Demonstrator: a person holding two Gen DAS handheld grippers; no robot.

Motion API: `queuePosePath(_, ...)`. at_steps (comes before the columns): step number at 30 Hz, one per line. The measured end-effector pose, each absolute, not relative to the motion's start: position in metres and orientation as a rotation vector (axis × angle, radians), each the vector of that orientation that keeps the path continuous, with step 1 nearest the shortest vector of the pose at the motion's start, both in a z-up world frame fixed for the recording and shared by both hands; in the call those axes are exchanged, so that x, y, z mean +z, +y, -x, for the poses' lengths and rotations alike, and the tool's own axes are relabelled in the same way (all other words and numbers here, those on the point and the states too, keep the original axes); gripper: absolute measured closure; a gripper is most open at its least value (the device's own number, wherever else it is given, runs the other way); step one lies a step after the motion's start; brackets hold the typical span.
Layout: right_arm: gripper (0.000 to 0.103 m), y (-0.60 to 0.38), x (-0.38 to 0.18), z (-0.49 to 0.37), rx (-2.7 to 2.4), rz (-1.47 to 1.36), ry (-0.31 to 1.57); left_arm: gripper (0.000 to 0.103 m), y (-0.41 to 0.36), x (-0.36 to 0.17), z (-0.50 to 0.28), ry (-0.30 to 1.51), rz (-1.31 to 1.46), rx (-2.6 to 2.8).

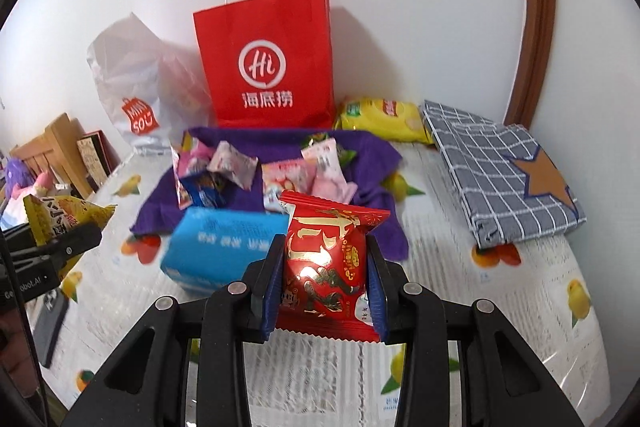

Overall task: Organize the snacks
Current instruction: 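Lift and carry both held snacks over the purple towel with both grippers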

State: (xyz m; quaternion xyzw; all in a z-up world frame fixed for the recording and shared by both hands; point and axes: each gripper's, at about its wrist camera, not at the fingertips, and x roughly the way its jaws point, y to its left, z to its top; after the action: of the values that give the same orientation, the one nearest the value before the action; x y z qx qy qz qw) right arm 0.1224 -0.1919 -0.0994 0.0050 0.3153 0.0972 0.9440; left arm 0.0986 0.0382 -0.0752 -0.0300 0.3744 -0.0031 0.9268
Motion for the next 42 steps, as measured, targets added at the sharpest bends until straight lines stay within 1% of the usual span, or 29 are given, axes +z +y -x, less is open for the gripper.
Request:
queuePosePath(13,0.066,-0.160,-0.042,-0.166,0.251,0.016,0.600,0.056,0.048,-0.010,-0.130,0.645,0.084,0.009)
queuePosePath(30,0.066,-0.141,-0.012,-0.249,0.269,0.011,0.577,0.056,0.065,0.015,-0.221,0.654,0.124,0.058)
queuePosePath(36,0.066,-0.139,-0.017,-0.269,0.280,0.013,0.569,0.056,0.068,0.010,-0.252,0.664,0.145,0.049)
queuePosePath(42,0.066,-0.139,-0.061,-0.301,0.280,0.009,0.663,0.056,0.075,-0.026,-0.288,0.739,0.164,0.053)
